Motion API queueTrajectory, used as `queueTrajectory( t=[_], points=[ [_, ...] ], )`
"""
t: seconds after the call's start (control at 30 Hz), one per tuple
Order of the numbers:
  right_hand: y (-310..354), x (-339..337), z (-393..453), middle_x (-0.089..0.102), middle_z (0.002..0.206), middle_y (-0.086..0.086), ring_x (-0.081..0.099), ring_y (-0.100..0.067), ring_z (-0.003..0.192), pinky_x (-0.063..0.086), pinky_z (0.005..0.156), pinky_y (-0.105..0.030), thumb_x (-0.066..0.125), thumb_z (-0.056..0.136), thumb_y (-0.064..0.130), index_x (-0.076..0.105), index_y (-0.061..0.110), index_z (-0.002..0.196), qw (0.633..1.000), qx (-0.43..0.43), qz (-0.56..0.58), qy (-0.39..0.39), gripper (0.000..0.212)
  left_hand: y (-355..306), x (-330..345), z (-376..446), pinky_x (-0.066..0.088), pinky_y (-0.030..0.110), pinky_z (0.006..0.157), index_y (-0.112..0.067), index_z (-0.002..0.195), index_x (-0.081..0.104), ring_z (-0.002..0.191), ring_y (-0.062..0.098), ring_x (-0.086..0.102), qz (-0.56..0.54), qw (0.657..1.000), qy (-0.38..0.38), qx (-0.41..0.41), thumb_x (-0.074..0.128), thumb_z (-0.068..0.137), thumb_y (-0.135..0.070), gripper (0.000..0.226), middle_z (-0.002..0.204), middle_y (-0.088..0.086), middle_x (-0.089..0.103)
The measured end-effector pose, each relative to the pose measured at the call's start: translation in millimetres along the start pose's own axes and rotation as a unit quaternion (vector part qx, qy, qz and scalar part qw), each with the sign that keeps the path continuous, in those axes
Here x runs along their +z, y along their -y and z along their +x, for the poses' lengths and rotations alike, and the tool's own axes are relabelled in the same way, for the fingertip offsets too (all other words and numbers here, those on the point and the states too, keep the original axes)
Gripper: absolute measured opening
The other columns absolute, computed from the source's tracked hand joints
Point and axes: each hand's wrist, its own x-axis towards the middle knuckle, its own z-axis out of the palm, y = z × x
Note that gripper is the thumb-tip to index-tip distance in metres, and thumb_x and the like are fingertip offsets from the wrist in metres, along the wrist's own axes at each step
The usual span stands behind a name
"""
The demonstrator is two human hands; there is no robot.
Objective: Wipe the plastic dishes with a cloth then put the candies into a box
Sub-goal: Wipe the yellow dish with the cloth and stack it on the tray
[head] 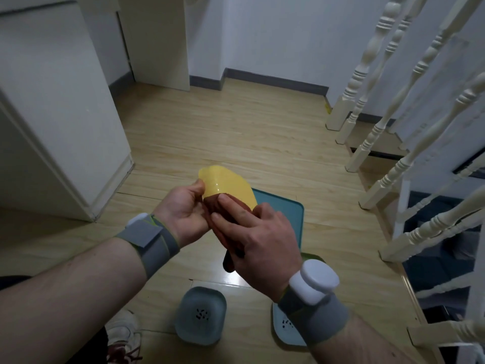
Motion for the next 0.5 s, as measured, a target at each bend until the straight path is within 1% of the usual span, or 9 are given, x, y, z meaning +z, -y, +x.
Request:
queueTrajectory(
  t=[0.1,0.17,0.23,0.3,0.33,0.4,0.43,0.47,0.5],
  points=[
    [-6,7,-5,0.052,0.143,0.005,0.051,-0.028,0.079,0.047,0.064,-0.040,0.073,0.070,0.027,0.060,0.034,0.127,1.000,0.008,0.014,-0.026,0.059,-8,0,2,0.042,0.056,0.084,0.013,0.121,0.050,0.111,0.043,0.055,-0.047,0.998,0.005,0.034,0.036,0.104,-0.031,0.049,0.129,0.033,0.054],
    [-10,11,-7,0.047,0.147,0.003,0.051,-0.028,0.083,0.048,0.068,-0.042,0.068,0.075,0.027,0.058,0.033,0.130,0.998,0.034,0.038,-0.039,0.056,-13,-1,1,0.048,0.061,0.083,0.007,0.129,0.050,0.112,0.043,0.057,-0.069,0.996,0.025,0.049,0.038,0.102,-0.028,0.046,0.132,0.031,0.054],
    [-14,14,-8,0.042,0.150,0.001,0.050,-0.026,0.085,0.049,0.072,-0.042,0.059,0.081,0.029,0.055,0.033,0.133,0.992,0.089,0.071,-0.060,0.053,-16,-3,0,0.052,0.062,0.079,0.002,0.131,0.052,0.107,0.040,0.063,-0.079,0.994,0.034,0.065,0.041,0.102,-0.027,0.043,0.122,0.028,0.063],
    [-18,16,-8,0.037,0.152,0.002,0.052,-0.026,0.090,0.051,0.078,-0.041,0.054,0.079,0.028,0.051,0.034,0.136,0.974,0.162,0.132,-0.083,0.057,-17,-4,-1,0.051,0.055,0.077,0.002,0.122,0.057,0.094,0.037,0.070,-0.074,0.993,0.036,0.081,0.040,0.102,-0.027,0.039,0.109,0.025,0.070],
    [-17,14,-7,0.035,0.151,0.005,0.055,-0.026,0.095,0.052,0.083,-0.042,0.054,0.078,0.027,0.050,0.037,0.135,0.958,0.201,0.181,-0.091,0.059,-16,-4,-2,0.050,0.053,0.079,0.002,0.122,0.058,0.096,0.037,0.070,-0.066,0.994,0.040,0.084,0.040,0.102,-0.027,0.039,0.111,0.024,0.070],
    [-17,13,-4,0.037,0.150,0.009,0.058,-0.019,0.113,0.051,0.093,-0.042,0.058,0.080,0.028,0.050,0.046,0.132,0.903,0.287,0.305,-0.098,0.056,-14,-5,-2,0.052,0.058,0.086,0.000,0.124,0.058,0.107,0.036,0.066,-0.054,0.994,0.048,0.082,0.040,0.102,-0.028,0.040,0.122,0.021,0.066],
    [-16,10,-2,0.043,0.148,0.008,0.057,-0.014,0.119,0.050,0.098,-0.039,0.062,0.082,0.026,0.052,0.045,0.131,0.864,0.331,0.365,-0.103,0.054,-14,-5,-3,0.053,0.057,0.085,-0.001,0.124,0.059,0.109,0.035,0.065,-0.049,0.994,0.053,0.082,0.040,0.101,-0.028,0.040,0.124,0.020,0.065],
    [-16,8,0,0.051,0.143,0.004,0.057,-0.012,0.121,0.049,0.101,-0.037,0.065,0.083,0.022,0.058,0.037,0.130,0.824,0.369,0.417,-0.107,0.049,-13,-4,-3,0.054,0.055,0.081,-0.001,0.123,0.060,0.107,0.033,0.065,-0.045,0.994,0.061,0.082,0.040,0.100,-0.029,0.040,0.125,0.019,0.065],
    [-16,5,2,0.061,0.133,0.001,0.059,-0.011,0.119,0.049,0.100,-0.035,0.067,0.085,0.018,0.062,0.028,0.128,0.789,0.398,0.454,-0.116,0.044,-13,-4,-3,0.054,0.055,0.078,-0.002,0.123,0.060,0.106,0.032,0.066,-0.039,0.994,0.066,0.081,0.040,0.100,-0.029,0.041,0.125,0.019,0.065]
  ],
)
